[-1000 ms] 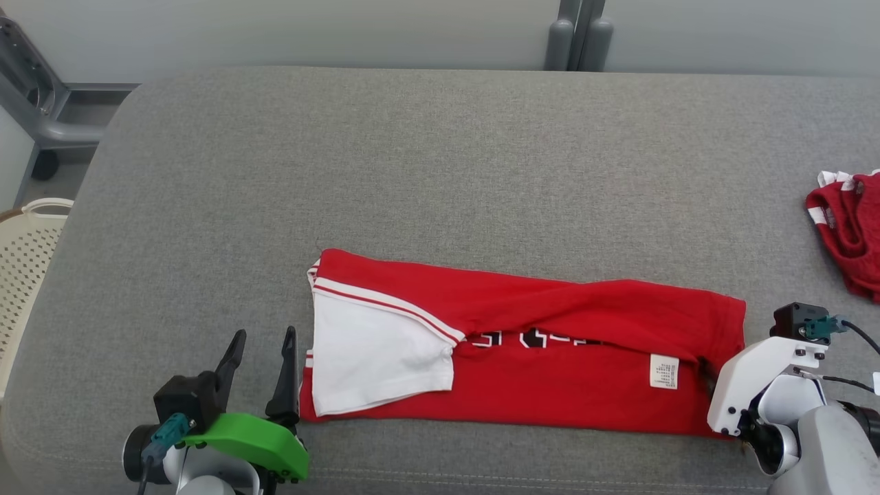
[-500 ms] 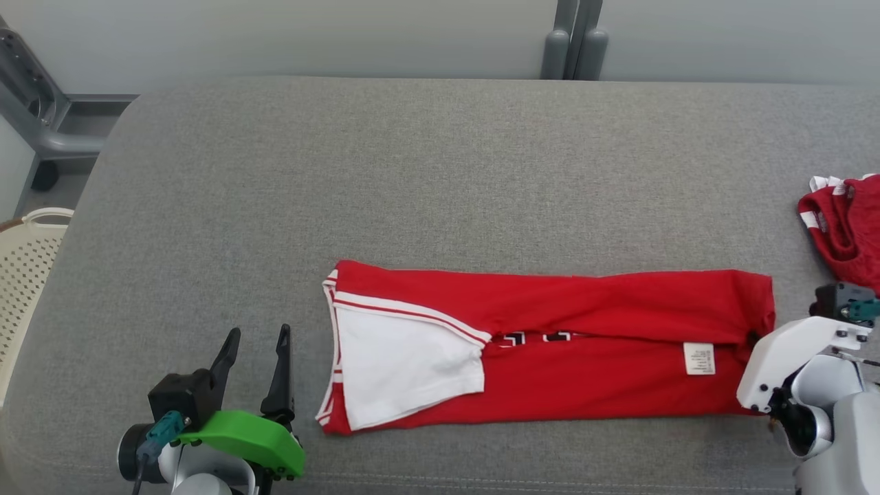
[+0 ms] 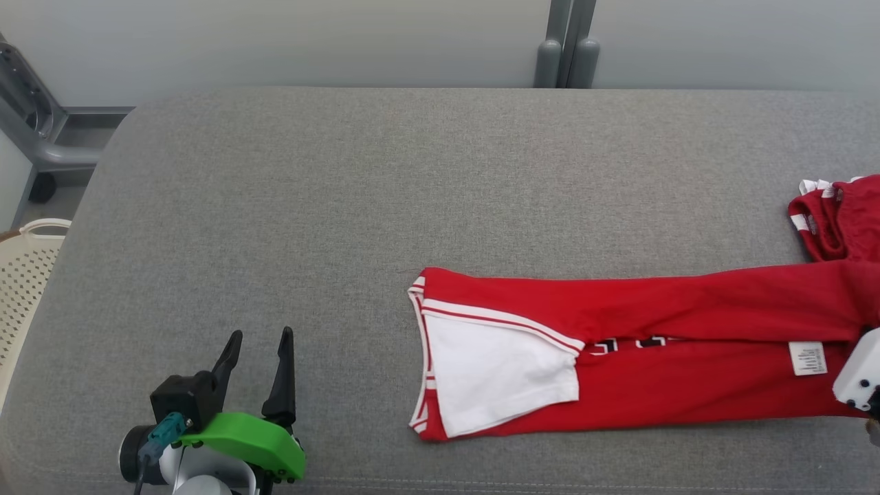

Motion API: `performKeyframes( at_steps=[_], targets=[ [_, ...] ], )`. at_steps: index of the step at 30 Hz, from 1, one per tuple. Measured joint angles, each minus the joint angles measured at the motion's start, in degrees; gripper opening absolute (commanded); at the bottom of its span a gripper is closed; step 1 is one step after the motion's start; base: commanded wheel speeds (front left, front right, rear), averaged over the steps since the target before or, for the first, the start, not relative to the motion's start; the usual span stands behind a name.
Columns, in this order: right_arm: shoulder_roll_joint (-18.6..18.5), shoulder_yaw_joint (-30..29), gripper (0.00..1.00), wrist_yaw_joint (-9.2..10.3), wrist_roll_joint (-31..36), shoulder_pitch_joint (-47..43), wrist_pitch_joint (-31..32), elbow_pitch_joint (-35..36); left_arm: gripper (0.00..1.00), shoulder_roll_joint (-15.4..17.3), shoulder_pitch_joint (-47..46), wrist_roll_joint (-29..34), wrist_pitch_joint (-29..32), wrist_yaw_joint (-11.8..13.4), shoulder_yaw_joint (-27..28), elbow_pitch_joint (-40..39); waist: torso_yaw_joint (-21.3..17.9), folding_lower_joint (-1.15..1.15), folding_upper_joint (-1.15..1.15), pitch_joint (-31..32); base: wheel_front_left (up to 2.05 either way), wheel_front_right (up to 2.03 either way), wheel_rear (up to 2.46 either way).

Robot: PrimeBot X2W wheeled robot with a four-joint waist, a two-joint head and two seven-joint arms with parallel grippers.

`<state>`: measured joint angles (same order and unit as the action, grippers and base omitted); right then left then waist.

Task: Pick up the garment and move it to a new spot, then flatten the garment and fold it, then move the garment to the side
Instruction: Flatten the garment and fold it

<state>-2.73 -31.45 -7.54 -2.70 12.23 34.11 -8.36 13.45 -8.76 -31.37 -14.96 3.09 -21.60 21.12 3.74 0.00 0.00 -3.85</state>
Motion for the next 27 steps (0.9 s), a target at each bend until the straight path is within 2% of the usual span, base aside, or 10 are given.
performKeyframes(
  at_steps=[5, 11, 17, 27],
  targets=[
    [-0.08, -2.8, 0.0, 0.01, 1.12, -0.35, 1.22, 3.22, 1.0, 0.01, 0.05, -0.03, -0.01, -0.04, 0.07, 0.1, 0.04, 0.0, 0.0, 0.54, 0.0, 0.0, 0.0],
    [-0.08, 1.3, 0.0, 0.01, -3.11, -2.13, 3.1, 4.3, 1.0, 0.11, 0.75, -0.11, 0.0, 0.13, -0.16, -0.09, 0.19, 0.0, 0.0, 1.29, 0.0, 0.0, 0.0],
    [-0.03, 10.27, 0.0, 0.04, -11.32, -3.91, 3.88, 4.82, 1.0, 0.2, 1.12, -0.31, 0.25, 0.2, -0.63, -0.19, 0.34, 0.0, 0.0, 2.03, 0.0, 0.0, 0.0],
    [-0.09, 27.59, 0.0, 0.05, -15.33, -3.16, 4.14, 1.36, 1.0, 0.58, 1.42, -0.44, 0.36, 0.4, -1.08, -0.38, 0.46, 0.0, 0.0, 2.81, 0.0, 0.0, 0.0]
  ],
)
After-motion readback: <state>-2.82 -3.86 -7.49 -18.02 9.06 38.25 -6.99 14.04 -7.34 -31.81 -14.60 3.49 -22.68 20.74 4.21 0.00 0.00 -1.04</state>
